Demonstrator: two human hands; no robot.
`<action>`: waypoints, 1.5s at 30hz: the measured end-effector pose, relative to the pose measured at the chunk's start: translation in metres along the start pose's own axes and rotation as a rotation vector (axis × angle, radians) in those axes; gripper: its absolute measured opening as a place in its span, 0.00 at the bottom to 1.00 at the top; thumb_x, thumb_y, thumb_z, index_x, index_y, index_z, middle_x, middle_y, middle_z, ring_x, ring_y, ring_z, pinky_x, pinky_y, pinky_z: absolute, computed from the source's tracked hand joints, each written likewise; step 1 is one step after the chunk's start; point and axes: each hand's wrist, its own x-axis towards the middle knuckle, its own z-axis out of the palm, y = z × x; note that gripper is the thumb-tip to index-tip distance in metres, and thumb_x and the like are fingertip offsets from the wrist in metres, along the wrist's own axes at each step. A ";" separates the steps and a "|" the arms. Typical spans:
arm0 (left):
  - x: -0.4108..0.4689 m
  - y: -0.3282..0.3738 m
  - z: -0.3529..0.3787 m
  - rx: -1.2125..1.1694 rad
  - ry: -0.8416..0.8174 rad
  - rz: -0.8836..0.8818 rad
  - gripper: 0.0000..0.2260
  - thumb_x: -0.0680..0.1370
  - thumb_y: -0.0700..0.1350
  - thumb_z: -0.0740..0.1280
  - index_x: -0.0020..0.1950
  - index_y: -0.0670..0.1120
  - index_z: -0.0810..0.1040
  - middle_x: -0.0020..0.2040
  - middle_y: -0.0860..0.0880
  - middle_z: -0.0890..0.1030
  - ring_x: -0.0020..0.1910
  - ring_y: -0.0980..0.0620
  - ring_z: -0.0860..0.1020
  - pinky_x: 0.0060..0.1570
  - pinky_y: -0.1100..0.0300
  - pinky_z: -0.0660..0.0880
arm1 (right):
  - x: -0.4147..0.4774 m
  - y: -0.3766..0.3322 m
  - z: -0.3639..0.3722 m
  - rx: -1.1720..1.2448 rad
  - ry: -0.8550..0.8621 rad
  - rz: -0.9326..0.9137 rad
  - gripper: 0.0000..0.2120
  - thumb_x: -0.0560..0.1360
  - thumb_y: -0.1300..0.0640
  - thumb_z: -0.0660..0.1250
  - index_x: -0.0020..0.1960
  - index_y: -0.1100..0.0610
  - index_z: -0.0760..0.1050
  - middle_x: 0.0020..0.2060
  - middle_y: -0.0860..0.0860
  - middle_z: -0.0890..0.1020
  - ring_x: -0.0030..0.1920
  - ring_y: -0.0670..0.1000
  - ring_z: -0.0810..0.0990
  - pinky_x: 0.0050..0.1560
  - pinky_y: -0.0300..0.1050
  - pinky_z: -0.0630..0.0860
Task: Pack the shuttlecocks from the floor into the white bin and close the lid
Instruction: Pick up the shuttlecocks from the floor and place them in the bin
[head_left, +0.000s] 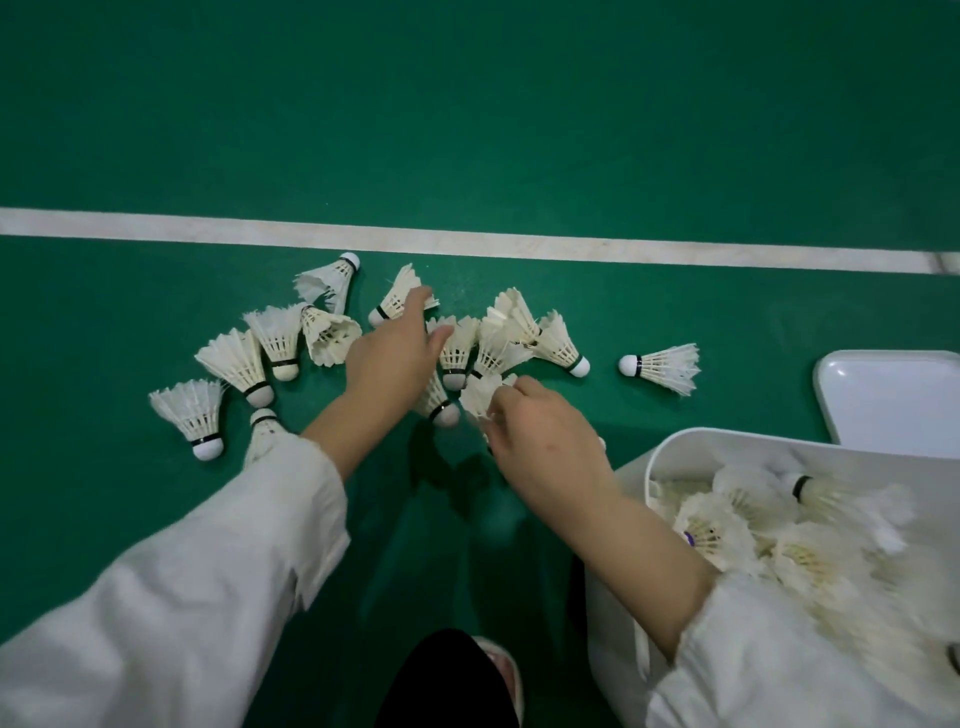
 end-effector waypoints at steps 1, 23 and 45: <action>0.006 0.001 0.003 0.019 -0.048 -0.001 0.22 0.80 0.54 0.56 0.72 0.50 0.57 0.32 0.50 0.74 0.30 0.49 0.73 0.27 0.58 0.67 | -0.002 0.001 -0.001 0.023 0.017 0.008 0.09 0.79 0.58 0.57 0.54 0.60 0.73 0.51 0.55 0.75 0.51 0.57 0.74 0.43 0.45 0.64; -0.138 0.141 -0.127 -0.456 0.075 0.381 0.08 0.74 0.53 0.67 0.48 0.52 0.82 0.34 0.53 0.81 0.29 0.61 0.76 0.31 0.62 0.74 | -0.164 0.106 -0.160 0.366 0.238 0.223 0.05 0.71 0.52 0.69 0.39 0.52 0.76 0.36 0.46 0.80 0.38 0.44 0.78 0.40 0.40 0.75; -0.179 0.222 -0.033 -0.167 -0.309 0.587 0.16 0.74 0.64 0.55 0.53 0.60 0.76 0.49 0.63 0.75 0.41 0.62 0.75 0.41 0.59 0.75 | -0.217 0.230 -0.072 0.168 0.164 0.655 0.15 0.73 0.56 0.67 0.60 0.51 0.76 0.58 0.48 0.75 0.56 0.52 0.76 0.55 0.48 0.73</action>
